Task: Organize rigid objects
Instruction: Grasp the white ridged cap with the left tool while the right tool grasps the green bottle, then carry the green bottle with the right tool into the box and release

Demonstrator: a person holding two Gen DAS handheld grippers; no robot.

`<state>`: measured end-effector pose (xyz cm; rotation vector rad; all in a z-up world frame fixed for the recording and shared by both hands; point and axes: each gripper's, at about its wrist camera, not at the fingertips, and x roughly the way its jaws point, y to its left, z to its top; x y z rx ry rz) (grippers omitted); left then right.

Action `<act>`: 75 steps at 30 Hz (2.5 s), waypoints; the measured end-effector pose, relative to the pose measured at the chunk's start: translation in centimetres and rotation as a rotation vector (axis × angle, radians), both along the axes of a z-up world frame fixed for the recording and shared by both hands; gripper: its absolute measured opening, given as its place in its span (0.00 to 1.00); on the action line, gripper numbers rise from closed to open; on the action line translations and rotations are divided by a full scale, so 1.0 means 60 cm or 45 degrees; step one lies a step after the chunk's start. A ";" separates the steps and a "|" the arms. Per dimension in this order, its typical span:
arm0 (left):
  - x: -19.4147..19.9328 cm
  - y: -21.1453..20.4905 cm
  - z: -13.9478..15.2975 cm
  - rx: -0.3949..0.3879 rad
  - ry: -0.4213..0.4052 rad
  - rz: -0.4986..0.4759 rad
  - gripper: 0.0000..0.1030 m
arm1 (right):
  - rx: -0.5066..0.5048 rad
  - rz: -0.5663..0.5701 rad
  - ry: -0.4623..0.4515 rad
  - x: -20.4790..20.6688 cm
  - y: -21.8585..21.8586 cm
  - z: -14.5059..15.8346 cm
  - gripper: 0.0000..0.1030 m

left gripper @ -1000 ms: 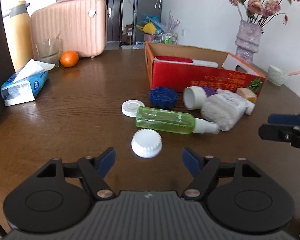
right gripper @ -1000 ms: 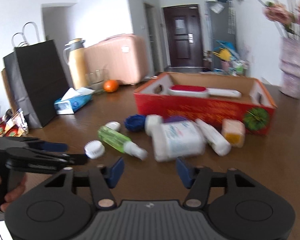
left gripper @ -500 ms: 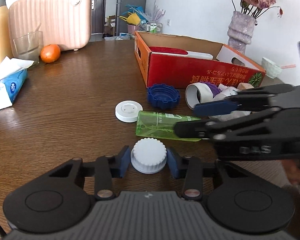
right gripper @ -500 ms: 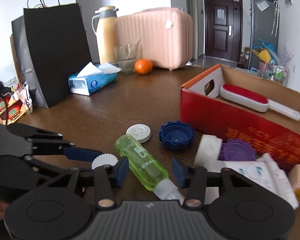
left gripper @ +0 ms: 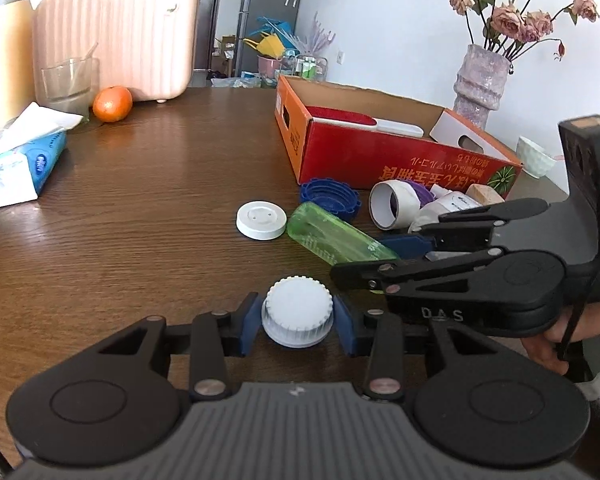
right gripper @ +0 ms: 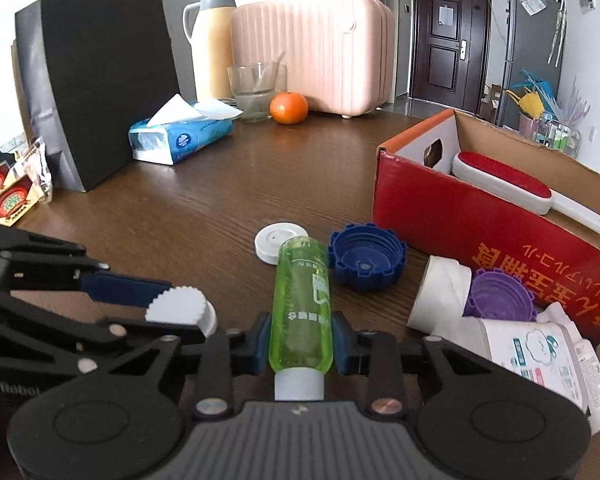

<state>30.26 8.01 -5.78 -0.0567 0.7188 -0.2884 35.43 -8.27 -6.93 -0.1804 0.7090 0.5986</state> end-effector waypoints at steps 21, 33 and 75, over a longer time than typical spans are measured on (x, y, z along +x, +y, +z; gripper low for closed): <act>-0.089 -0.125 0.062 -0.021 -0.112 -0.205 0.39 | -0.025 -0.509 -0.120 -0.252 -0.249 0.031 0.29; -0.092 -0.139 0.053 0.000 -0.093 -0.214 0.39 | -0.022 -0.564 -0.026 -0.223 -0.264 -0.007 0.30; 0.509 -0.189 0.044 0.203 0.108 -0.269 0.52 | 0.000 -0.929 -0.018 0.381 -0.365 0.079 0.29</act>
